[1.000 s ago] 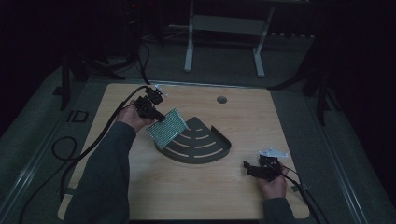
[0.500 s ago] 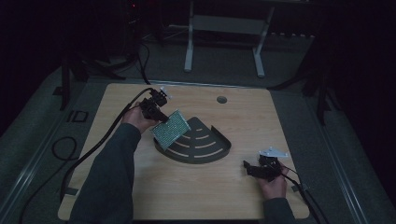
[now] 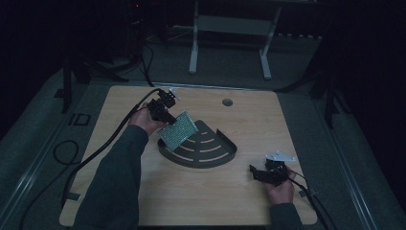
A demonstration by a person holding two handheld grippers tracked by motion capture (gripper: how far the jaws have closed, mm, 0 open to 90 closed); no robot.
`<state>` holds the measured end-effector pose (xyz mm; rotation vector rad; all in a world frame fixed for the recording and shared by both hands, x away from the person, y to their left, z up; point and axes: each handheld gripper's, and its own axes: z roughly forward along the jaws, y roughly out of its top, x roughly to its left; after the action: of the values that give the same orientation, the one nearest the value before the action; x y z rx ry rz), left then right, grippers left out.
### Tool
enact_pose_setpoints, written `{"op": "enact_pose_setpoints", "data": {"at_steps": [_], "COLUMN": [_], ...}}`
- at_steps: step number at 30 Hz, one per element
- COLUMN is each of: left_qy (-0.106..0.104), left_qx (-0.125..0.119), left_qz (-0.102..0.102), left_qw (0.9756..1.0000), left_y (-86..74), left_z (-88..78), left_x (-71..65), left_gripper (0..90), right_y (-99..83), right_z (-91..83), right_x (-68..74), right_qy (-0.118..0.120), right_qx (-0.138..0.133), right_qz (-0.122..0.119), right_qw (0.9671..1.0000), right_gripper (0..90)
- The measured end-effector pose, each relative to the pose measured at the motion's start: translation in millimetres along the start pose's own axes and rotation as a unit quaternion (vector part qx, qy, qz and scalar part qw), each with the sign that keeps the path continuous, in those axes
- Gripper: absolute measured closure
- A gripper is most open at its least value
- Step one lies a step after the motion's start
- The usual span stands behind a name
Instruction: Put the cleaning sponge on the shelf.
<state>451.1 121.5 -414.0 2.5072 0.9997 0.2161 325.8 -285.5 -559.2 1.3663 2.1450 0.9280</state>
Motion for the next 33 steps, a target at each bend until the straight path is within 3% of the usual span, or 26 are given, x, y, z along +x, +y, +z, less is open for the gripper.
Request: {"op": "enact_pose_setpoints", "data": {"at_steps": [13, 33], "left_qy": [0.004, 0.014], "left_qx": [0.010, 0.025], "left_qz": [0.018, 0.031], "left_qw": [0.9998, 0.9991], "left_y": [10.6, 11.2], "left_z": [13.3, 25.4], "left_x": [-9.2, -11.0], "left_gripper": [90.0, 90.0], "right_y": [0.1, 0.1], "right_z": [0.1, 0.1], "right_x": [-0.2, -0.2], "right_qy": [0.000, 0.001], "right_qx": [0.000, 0.000], "right_qz": [0.000, -0.001], "right_qw": [1.0000, 1.0000], "right_gripper": [19.8, 19.8]}}
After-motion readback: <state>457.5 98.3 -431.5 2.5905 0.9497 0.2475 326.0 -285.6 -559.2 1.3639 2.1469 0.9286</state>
